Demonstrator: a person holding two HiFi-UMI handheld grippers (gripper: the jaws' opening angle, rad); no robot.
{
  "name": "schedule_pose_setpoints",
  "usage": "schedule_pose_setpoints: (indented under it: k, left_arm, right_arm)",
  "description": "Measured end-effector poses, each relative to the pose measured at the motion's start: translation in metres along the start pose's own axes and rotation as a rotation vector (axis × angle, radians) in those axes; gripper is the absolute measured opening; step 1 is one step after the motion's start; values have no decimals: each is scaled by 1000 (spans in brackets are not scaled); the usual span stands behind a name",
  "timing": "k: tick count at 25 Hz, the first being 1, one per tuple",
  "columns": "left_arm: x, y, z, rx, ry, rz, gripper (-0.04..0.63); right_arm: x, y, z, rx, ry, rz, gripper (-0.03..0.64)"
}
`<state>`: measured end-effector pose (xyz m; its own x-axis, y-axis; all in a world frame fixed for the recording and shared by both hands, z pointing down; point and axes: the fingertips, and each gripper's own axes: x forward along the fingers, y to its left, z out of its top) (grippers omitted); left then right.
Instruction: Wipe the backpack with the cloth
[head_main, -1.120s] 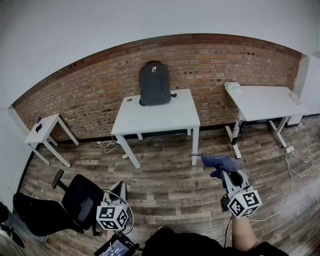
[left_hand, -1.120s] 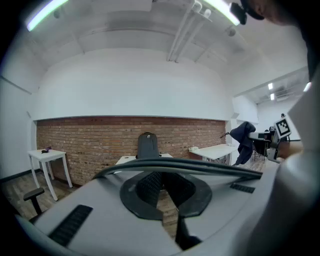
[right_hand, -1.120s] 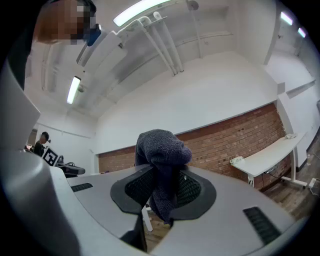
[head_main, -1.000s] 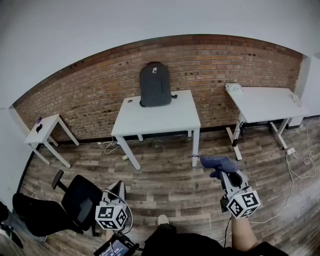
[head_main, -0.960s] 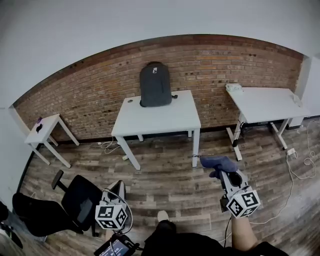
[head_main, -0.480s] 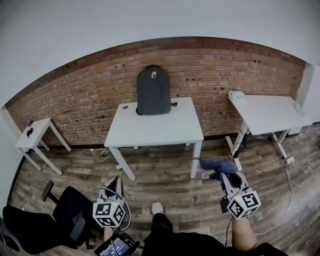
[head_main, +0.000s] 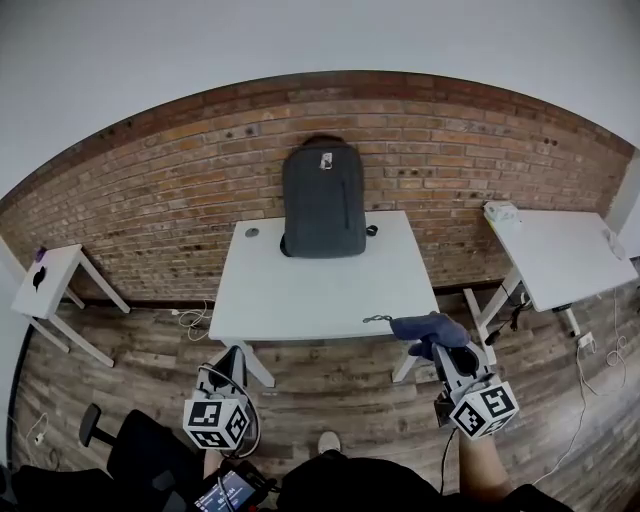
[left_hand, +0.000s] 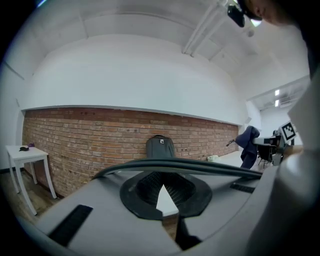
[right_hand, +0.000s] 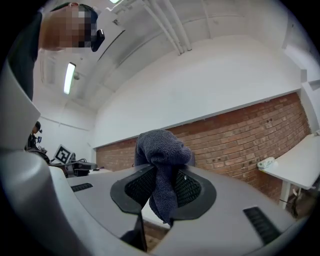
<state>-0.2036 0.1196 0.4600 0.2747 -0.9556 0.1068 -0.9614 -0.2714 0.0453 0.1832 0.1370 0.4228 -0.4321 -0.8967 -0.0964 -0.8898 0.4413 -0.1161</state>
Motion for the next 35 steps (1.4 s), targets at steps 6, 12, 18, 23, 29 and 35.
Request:
schedule_pose_setpoints:
  k: [6,12,18,23,29,35]
  left_arm:
    - [85,72,19,-14,-1,-22,-3]
    - [135,92,12,-29,35,-65,-3]
    - [172,98,8,-17,66,-73,-3]
    - [220,107,14,-8,65,6,-3]
    - [320,88,44,-20,38,93,-3]
    - [366,66,50,-48,34,108,-3]
  right_arm:
    - [114,5,7,-32,-18,3,85]
    - [154,-6,-10,-32,35,-37,86]
    - [195,-34,-15,-25,38,-43,84]
    - [264,-75,-19,-10,20,13,85]
    - [362,-164,2,-31,29,101,85]
    - [388,-214,0,-27,60,118,85]
